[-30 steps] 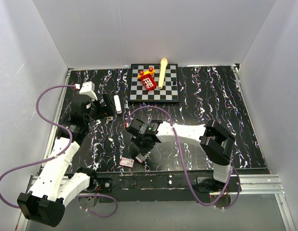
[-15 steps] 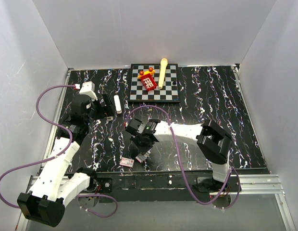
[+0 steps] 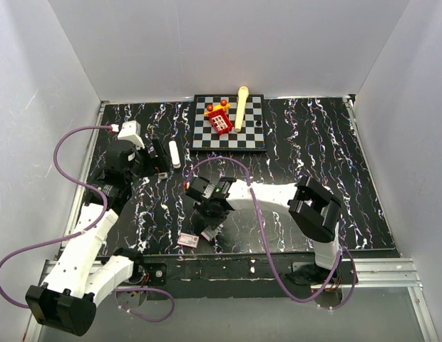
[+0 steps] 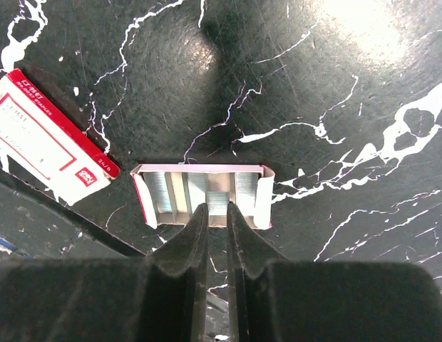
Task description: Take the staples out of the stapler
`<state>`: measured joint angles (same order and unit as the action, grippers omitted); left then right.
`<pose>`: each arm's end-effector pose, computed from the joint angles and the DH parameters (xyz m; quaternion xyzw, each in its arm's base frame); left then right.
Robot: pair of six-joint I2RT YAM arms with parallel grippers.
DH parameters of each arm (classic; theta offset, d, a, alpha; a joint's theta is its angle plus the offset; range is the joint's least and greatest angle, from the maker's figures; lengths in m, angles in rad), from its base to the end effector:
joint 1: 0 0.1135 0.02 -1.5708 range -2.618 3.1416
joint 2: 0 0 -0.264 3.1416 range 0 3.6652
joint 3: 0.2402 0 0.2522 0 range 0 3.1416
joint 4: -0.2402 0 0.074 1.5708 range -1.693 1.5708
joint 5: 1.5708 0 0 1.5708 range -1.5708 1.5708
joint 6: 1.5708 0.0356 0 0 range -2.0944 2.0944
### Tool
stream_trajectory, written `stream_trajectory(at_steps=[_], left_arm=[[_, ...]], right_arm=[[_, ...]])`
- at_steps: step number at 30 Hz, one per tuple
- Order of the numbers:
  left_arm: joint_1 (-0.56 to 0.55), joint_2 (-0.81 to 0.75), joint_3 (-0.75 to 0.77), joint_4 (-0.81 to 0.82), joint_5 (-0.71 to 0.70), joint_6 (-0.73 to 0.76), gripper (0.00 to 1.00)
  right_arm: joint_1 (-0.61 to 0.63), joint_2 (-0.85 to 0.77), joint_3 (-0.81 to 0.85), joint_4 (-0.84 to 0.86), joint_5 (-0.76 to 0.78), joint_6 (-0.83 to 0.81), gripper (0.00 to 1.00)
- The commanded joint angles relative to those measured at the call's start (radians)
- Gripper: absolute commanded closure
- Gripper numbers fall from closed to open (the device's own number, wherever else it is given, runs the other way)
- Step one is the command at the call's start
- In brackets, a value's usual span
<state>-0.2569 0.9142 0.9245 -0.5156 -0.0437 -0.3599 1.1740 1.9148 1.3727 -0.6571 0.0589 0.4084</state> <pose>0.1929 -0.0491 0.3321 -0.0554 0.8595 -0.1362 0.4895 0.1525 0.3585 0.1850 -0.3619 0.9133 0.1110 0.1504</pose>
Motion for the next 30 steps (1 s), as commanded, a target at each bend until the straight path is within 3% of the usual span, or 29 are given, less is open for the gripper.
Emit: stream_trajectory(at_steps=[1,30], left_arm=[[0.004,-0.012,-0.006,0.005,0.002,-0.001,0.02],[0.004,-0.014,-0.006,0.005,0.005,-0.002,0.02]], right_arm=[[0.007,0.009,0.045,-0.029,0.027,0.004,0.87],[0.019,0.026,0.057,-0.047,0.041,0.000,0.87]])
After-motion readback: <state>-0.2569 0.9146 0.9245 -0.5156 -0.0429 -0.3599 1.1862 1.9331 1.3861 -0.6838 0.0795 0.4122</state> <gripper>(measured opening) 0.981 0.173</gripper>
